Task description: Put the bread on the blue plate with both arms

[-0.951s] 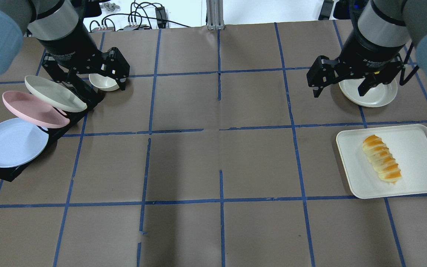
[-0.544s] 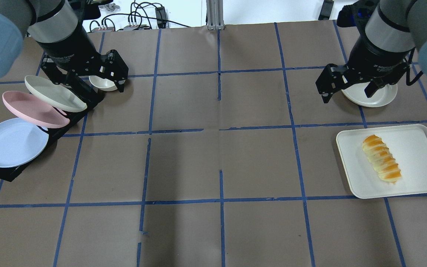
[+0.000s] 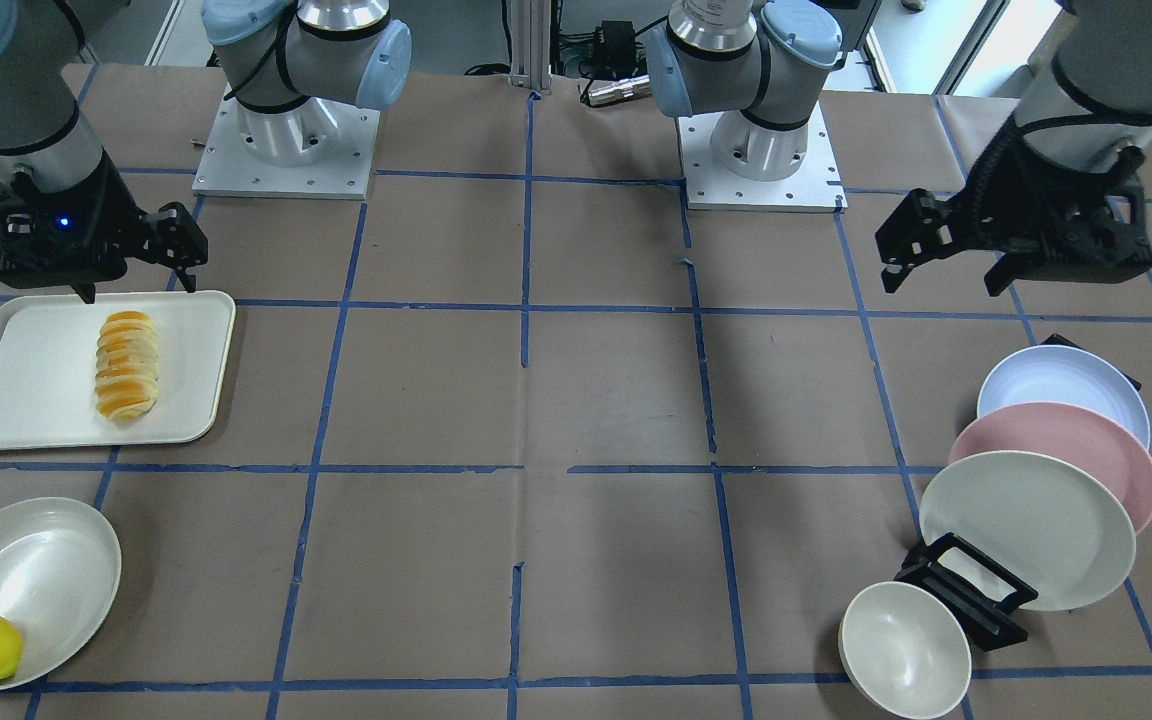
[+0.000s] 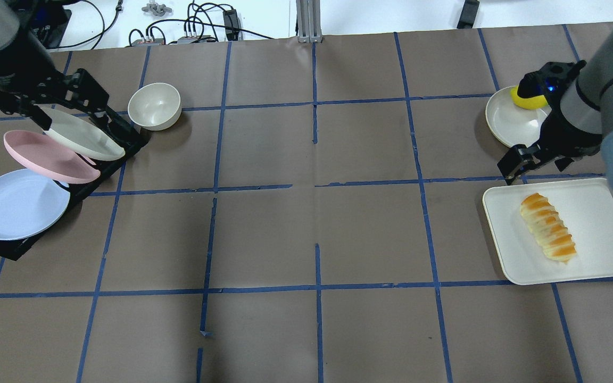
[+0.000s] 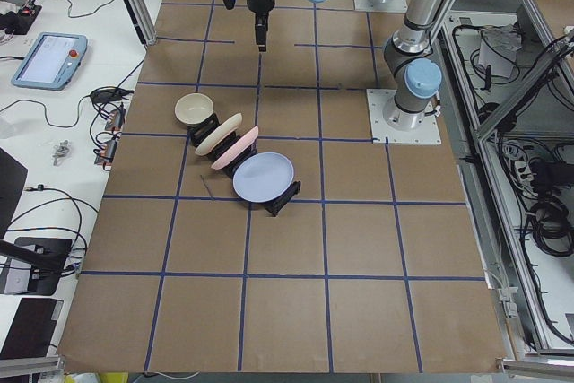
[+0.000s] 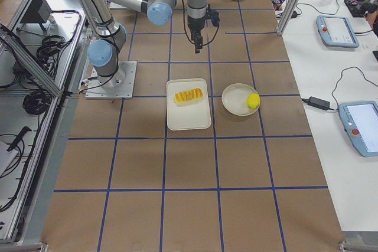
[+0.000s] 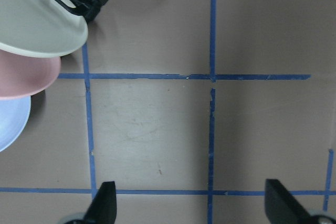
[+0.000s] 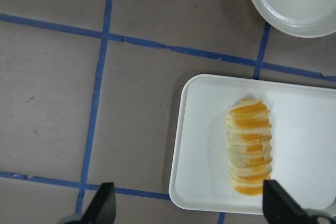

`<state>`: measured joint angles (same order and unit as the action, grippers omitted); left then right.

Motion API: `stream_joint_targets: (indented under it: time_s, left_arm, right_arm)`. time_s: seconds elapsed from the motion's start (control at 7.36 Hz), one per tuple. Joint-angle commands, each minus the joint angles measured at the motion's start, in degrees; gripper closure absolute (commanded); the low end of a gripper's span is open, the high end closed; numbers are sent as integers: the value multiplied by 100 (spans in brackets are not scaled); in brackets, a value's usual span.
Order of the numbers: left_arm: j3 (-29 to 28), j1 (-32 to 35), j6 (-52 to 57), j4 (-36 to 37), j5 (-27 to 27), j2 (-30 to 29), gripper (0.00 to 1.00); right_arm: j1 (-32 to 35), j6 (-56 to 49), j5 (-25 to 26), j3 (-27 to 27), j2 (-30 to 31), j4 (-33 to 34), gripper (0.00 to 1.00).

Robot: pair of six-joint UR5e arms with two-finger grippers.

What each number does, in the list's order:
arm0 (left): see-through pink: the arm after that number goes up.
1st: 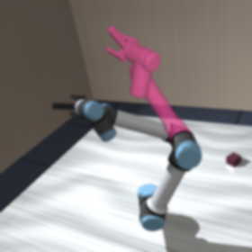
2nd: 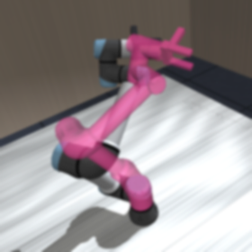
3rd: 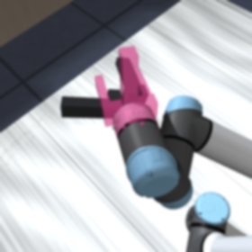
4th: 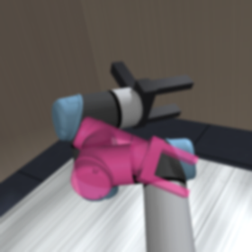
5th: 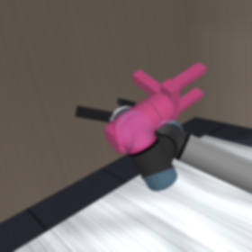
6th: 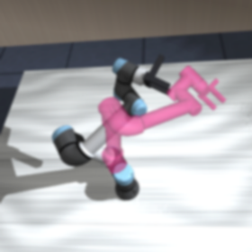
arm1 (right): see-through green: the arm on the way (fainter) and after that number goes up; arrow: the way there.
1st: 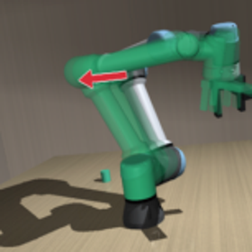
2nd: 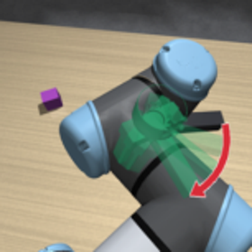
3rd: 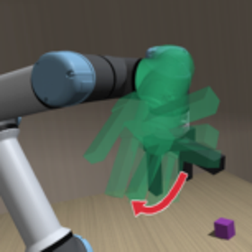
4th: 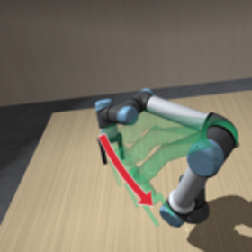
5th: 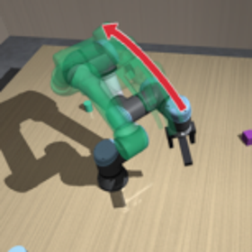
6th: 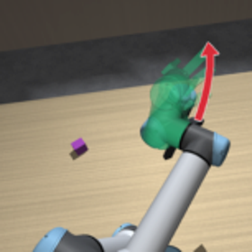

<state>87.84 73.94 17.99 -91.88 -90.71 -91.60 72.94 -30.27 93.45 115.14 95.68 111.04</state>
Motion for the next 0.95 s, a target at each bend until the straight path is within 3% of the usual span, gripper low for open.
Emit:
stream_joint_targets:
  time_s: [0.0, 0.27, 0.82]
  left_arm:
    - [23, -1044, 1306, -5, 36, -24, 0]
    - [23, -2097, 2667, 12, 79, -147, 0]
    - [-249, -3330, 4025, 117, 97, -1024, 0]
  right_arm:
    - [-1048, -1353, -228, 1111, -23, 1274, 4]
    - [-1492, -1823, -555, 1571, -450, 2032, 4]
    - [-1554, -2123, -494, 1520, -1314, 2861, 5]
